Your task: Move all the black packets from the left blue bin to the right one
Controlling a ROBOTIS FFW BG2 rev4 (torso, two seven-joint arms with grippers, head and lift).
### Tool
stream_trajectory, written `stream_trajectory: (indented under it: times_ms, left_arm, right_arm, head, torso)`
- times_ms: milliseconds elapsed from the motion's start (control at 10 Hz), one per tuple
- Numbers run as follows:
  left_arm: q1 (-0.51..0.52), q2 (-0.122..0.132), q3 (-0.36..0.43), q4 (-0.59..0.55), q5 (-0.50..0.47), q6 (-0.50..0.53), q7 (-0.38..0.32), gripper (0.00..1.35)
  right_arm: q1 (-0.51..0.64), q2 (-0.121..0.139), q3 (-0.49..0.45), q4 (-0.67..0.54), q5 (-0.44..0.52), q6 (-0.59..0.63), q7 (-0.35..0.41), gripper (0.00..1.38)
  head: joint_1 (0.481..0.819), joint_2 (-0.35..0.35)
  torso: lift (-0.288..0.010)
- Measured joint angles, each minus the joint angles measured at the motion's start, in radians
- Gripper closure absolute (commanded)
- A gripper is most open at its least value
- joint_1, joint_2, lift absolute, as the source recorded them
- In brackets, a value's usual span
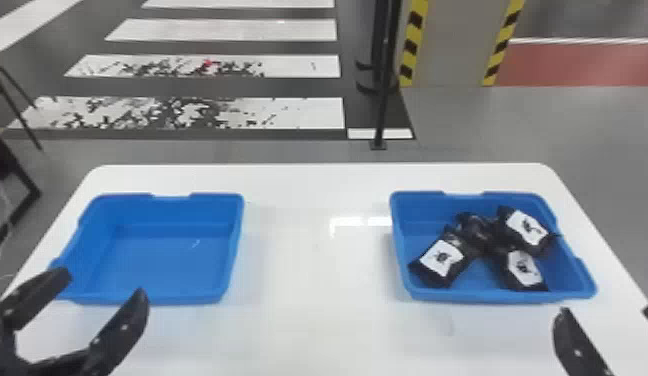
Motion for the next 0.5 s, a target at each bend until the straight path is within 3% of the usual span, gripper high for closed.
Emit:
stream_trajectory:
  times_ms: [500]
  left_arm:
    - [0.011,0.014,-0.063,0.000,0.065,0.002,0.029,0.14]
  right_arm:
    - [-0.027,0.000,0.030,0.042,-0.042,0.000,0.000,0.15]
  head:
    - [0.695,-0.016]
  torso:
    - [-0.140]
